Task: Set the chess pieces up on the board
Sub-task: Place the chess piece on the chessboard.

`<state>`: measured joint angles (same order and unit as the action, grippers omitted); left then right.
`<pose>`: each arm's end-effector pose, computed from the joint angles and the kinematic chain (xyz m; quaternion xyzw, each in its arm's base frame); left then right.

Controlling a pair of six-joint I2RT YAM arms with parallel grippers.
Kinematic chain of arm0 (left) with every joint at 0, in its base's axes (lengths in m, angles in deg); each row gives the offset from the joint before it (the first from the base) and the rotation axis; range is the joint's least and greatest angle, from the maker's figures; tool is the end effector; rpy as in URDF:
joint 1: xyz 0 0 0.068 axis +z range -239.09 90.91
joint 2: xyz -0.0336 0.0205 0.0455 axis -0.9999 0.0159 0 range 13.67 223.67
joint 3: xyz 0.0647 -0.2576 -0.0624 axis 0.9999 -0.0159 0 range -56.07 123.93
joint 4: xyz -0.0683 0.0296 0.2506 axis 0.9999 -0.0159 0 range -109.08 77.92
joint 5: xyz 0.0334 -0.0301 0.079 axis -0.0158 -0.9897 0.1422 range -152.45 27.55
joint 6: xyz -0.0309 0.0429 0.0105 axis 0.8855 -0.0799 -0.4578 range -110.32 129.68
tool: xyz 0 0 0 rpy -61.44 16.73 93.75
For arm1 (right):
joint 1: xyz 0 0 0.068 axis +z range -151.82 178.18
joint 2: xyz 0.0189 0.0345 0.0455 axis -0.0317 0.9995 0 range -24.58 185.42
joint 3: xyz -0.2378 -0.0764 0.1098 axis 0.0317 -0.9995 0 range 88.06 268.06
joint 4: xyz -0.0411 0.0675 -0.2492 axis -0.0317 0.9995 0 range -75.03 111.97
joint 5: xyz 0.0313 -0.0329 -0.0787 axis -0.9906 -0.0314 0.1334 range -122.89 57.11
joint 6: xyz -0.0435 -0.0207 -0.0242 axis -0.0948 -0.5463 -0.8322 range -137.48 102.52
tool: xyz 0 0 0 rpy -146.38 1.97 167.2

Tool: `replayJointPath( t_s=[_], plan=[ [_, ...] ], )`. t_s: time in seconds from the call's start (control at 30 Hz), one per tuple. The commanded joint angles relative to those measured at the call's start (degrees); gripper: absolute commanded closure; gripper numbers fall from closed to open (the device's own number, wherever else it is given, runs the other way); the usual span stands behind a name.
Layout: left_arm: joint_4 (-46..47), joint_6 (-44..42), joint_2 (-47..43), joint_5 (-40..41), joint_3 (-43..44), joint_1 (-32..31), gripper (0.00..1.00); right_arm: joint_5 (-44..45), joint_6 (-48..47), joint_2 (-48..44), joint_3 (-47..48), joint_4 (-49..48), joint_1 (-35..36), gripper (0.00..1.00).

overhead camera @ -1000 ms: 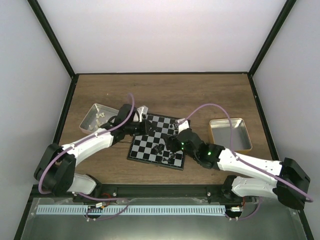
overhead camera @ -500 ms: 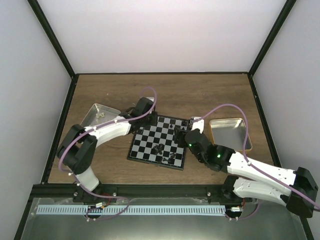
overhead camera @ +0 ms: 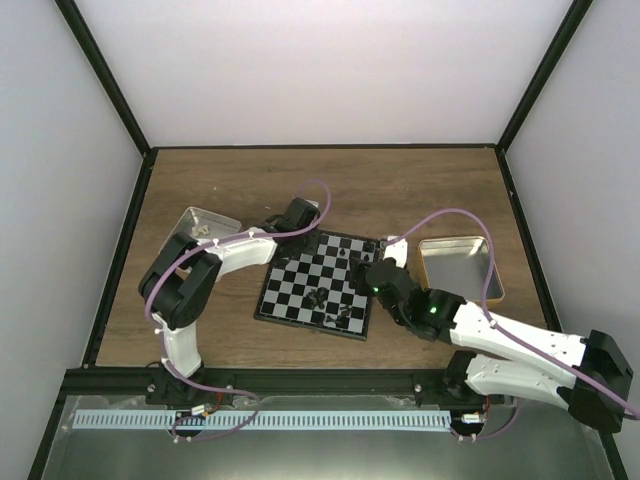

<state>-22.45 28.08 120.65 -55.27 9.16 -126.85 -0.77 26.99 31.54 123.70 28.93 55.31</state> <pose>0.3087 -0.2334 0.1614 0.1387 0.9339 -0.1002 0.3137 0.1294 0.1653 0.2443 0.0344 0.8592 0.1924 0.4728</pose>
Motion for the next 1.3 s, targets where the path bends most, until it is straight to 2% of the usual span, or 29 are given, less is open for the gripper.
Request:
replayJointPath(
  t_s=[0.0,0.37,0.57,0.87,1.13,1.27],
  plan=[
    [1.6,-3.5,2.2,1.4,1.2,0.0,0.95,0.9,0.5,1.0,1.2,0.4,-0.4,0.22],
    [2.1,-4.4,5.3,2.4,1.6,0.1,0.92,0.3,1.3,1.6,1.3,1.7,-0.7,0.22],
    [1.0,-4.7,4.0,2.6,1.7,0.0,0.89,1.2,2.7,0.1,1.5,2.8,-0.7,0.21],
    [-1.9,-3.7,1.3,-1.1,4.1,0.0,0.65,1.5,2.4,-1.5,1.4,2.8,-0.7,0.21],
    [-5.4,-2.3,-3.1,0.8,6.2,0.1,0.54,0.7,2.5,-1.5,1.6,2.8,-0.8,0.21],
    [-6.2,-1.1,-8.9,2.1,5.2,0.1,0.50,-0.7,2.0,-1.2,2.0,2.7,-0.8,0.22]
  ],
)
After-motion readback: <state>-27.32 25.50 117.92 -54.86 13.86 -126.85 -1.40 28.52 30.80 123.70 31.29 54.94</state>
